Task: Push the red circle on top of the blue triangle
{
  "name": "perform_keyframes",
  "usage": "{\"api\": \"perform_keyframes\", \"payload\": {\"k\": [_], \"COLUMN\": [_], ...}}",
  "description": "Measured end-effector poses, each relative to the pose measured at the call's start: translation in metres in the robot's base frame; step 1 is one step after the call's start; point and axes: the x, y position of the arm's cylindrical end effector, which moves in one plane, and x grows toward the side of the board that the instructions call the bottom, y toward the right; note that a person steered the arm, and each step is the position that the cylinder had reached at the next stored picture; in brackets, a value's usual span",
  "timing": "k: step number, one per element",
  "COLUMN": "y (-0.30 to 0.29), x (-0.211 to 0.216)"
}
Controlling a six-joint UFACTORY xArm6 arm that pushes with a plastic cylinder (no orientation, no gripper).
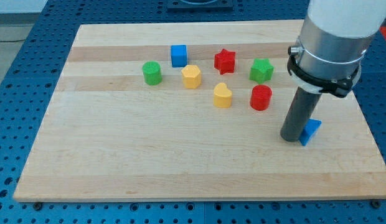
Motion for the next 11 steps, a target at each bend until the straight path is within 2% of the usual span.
{"api": "perform_keyframes", "payload": {"k": [2, 4, 6, 11], "y": [-0.067, -0.073, -0.050, -0.052], "x": [-0.011, -0.083, -0.116, -0.054]}}
